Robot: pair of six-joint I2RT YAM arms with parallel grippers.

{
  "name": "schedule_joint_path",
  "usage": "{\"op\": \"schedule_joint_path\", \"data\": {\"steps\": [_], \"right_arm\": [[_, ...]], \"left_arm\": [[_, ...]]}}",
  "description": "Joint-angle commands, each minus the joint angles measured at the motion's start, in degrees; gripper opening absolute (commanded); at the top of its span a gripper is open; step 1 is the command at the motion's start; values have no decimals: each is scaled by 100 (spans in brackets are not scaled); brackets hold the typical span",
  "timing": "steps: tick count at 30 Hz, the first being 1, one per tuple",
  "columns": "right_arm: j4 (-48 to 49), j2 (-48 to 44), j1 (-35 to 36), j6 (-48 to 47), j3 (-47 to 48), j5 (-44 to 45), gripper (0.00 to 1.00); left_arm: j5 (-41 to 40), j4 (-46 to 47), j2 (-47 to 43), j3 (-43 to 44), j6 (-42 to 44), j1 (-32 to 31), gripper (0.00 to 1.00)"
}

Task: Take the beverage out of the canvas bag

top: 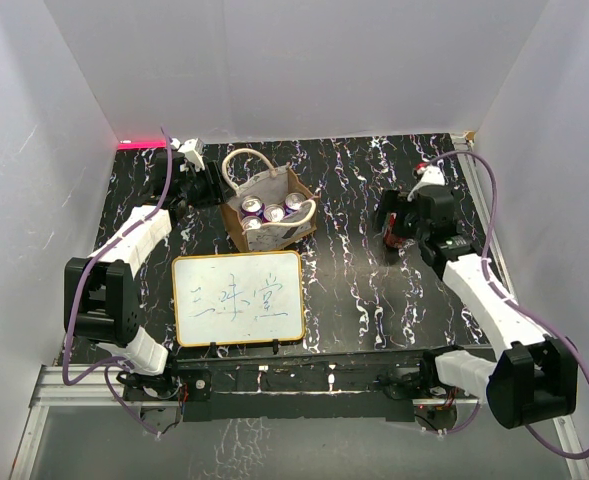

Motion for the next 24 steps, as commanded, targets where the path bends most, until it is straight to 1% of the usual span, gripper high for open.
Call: {"op": "schedule_joint_path", "data": {"steps": [1, 4, 9, 14, 18, 24], "right_arm": [[325, 214, 126, -47, 969, -1452, 99], [214, 682, 507, -3, 1635, -1663, 99], [75, 1404, 1555, -234, 2795, -1171, 98], [-228, 2499, 2482, -497, 3982, -870, 98], [-590, 3374, 2921, -527, 4646, -517, 96], [-897, 4557, 3280, -724, 5401, -206, 95]], "left_arm": [[17, -72, -185, 189, 28, 53, 53], [17, -109, -137, 218, 28, 52, 53], [-34, -156, -96, 244, 54, 52, 53], [-83, -225, -30, 303, 85, 52, 53], [-153, -261, -41, 315, 122, 55, 53], [-338, -323, -62, 328, 168, 53, 53]]}}
